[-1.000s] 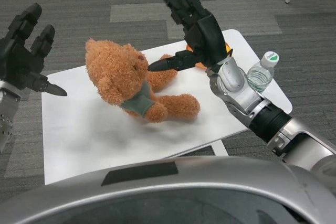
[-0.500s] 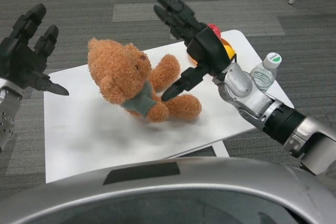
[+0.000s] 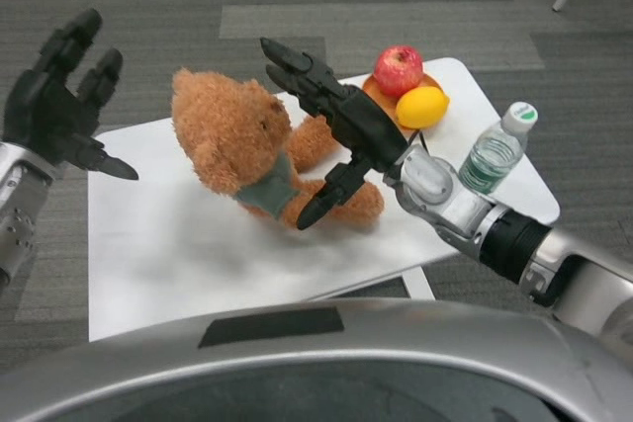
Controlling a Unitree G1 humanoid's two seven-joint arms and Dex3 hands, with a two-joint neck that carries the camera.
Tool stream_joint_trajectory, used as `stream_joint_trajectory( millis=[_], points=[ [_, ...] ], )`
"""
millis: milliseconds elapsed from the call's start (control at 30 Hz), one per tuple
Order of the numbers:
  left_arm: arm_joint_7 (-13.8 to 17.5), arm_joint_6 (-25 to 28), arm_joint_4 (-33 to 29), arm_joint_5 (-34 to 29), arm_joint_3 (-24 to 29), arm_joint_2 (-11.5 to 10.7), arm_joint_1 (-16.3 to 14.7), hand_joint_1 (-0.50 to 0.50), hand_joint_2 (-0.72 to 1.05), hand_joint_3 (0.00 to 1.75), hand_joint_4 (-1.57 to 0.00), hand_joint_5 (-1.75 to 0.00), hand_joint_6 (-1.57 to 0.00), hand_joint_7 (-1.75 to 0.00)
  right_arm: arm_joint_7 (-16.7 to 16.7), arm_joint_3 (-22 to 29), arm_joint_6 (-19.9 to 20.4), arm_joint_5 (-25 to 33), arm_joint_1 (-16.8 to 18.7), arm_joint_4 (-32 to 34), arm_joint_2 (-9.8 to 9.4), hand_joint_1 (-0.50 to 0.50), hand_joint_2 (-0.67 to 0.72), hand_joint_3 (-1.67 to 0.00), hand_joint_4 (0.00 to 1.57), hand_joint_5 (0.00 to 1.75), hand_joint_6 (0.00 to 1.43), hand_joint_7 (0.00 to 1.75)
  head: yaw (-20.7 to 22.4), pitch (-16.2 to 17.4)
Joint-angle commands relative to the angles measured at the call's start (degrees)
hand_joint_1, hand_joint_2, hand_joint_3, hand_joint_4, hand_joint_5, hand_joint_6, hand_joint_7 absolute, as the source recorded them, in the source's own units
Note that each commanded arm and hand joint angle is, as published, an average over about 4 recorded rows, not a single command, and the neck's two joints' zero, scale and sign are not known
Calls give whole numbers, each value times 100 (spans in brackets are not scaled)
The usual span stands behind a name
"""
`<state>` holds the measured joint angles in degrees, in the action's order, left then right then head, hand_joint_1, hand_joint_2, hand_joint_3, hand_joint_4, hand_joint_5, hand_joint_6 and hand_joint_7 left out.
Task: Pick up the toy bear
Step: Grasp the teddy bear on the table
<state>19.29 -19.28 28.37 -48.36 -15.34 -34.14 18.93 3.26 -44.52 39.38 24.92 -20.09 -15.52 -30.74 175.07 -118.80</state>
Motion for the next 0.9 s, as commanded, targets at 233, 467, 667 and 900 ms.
stream_joint_trajectory(
  millis=[233,467,667,900],
  points=[
    [22,4,-7,-20,-99,-69,-82,-50,-17,7,0,0,0,-21,-436,-270,-7,-23,-733,-2291,976,-42,-3,-16,0,10,0,7,198,-107],
    [22,-5,-7,-17,-180,-71,-91,-50,-17,9,0,0,0,-21,-607,-483,-3,-89,-1396,-4126,1826,-42,-5,-16,0,10,0,7,143,-152],
    [27,-10,26,-24,-257,-55,-80,-50,-13,4,0,0,0,-21,-603,-1217,-86,-108,-1963,-5244,2345,-42,-10,-16,0,10,0,7,-14,-200],
    [47,-45,151,-24,-343,26,-29,-50,-10,7,0,0,0,-21,-251,-2462,-238,-108,-2436,-5993,2639,-46,-10,-16,0,10,0,7,-1,-208]
  ],
)
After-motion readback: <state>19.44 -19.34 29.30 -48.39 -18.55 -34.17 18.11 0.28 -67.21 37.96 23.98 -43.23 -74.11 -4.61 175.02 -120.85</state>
